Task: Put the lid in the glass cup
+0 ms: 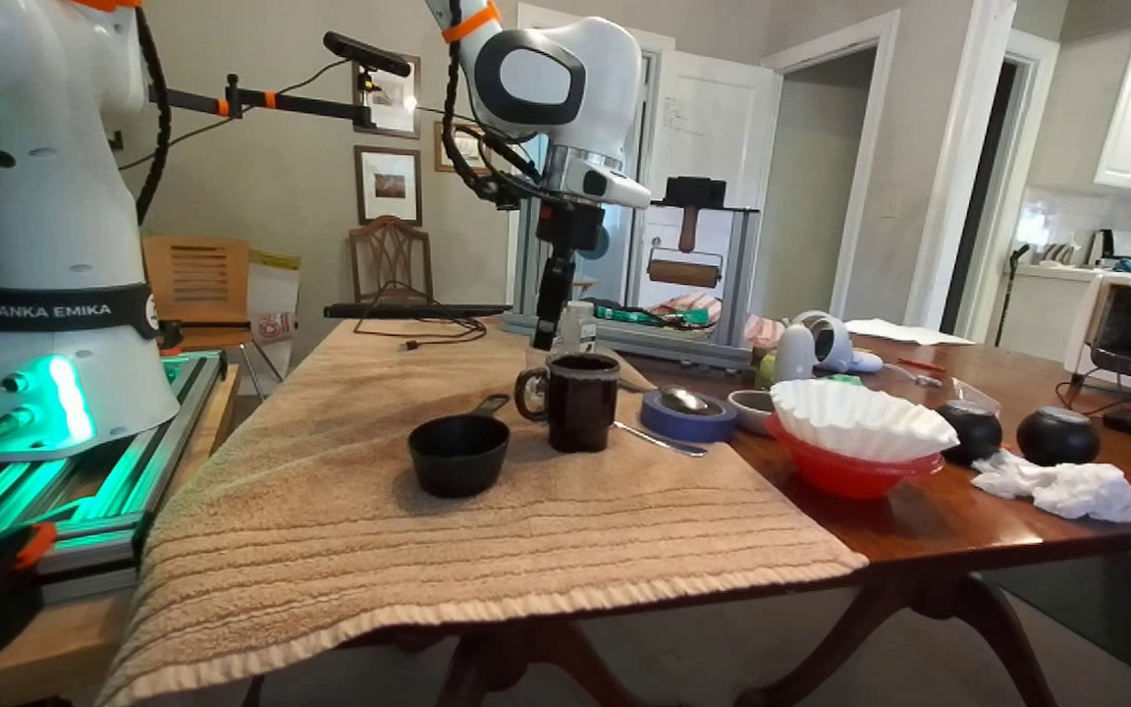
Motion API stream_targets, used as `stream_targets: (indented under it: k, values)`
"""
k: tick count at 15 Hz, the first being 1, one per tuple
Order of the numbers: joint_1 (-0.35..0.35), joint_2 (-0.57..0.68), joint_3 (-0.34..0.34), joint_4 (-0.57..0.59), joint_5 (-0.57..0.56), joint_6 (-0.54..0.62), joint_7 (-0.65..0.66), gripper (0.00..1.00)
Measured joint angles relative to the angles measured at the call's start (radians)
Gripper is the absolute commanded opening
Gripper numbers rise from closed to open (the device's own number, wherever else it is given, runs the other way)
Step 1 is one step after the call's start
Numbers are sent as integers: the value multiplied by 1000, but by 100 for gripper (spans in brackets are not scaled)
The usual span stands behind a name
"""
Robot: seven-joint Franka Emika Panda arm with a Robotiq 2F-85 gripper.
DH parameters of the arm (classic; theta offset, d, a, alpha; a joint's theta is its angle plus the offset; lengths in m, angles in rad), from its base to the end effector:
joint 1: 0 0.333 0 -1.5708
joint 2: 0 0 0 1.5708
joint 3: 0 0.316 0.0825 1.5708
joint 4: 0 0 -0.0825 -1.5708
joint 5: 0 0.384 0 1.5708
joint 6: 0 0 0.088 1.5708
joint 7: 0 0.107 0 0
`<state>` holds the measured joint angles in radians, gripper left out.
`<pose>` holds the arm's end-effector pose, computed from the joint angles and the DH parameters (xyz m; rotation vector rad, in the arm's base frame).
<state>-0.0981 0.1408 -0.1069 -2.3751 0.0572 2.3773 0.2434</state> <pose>0.4800 -0.0999 0.2536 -3.0212 0.7592 0.2150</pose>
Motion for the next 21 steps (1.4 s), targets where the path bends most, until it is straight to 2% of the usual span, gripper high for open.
stream_targets:
  k: [9,10,11,14,16,21]
  values:
    - [5,3,0,0,-5,0,13,23]
    - [5,4,0,0,-5,-1,13,57]
    - [5,5,0,0,-5,-1,13,74]
    - [5,7,0,0,-5,-2,15,96]
    - [5,7,0,0,-5,-2,17,100]
    - [7,6,1,0,-5,-2,22,100]
